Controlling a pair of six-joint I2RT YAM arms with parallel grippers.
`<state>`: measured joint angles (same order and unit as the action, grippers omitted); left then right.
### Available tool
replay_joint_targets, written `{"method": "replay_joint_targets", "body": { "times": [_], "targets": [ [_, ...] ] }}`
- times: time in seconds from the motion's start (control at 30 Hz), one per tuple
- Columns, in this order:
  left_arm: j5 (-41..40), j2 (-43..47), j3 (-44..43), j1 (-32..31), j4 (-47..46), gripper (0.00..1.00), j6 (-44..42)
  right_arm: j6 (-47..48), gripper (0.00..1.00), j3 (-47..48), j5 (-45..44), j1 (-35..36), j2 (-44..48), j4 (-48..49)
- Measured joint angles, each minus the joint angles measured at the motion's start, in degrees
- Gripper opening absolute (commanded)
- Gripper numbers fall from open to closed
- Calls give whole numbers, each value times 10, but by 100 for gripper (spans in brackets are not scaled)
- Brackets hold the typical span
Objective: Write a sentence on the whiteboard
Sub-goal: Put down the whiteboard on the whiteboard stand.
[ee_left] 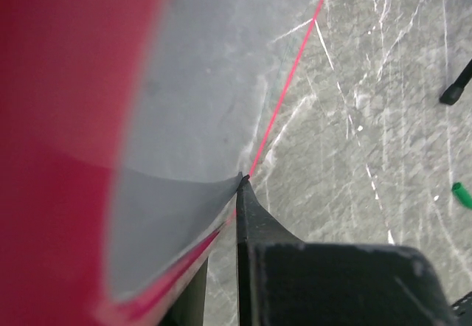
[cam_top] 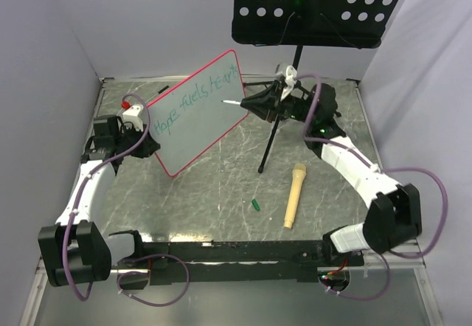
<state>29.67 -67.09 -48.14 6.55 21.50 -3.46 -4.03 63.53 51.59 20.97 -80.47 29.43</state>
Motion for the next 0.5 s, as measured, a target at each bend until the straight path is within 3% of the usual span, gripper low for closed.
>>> {"method": "replay_joint_targets", "body": {
  "times": [0.5],
  "targets": [
    [-5, 28, 3, 0, 17, 1, -47, 5, 0, -59, 54, -34, 97, -107]
  ]
}}
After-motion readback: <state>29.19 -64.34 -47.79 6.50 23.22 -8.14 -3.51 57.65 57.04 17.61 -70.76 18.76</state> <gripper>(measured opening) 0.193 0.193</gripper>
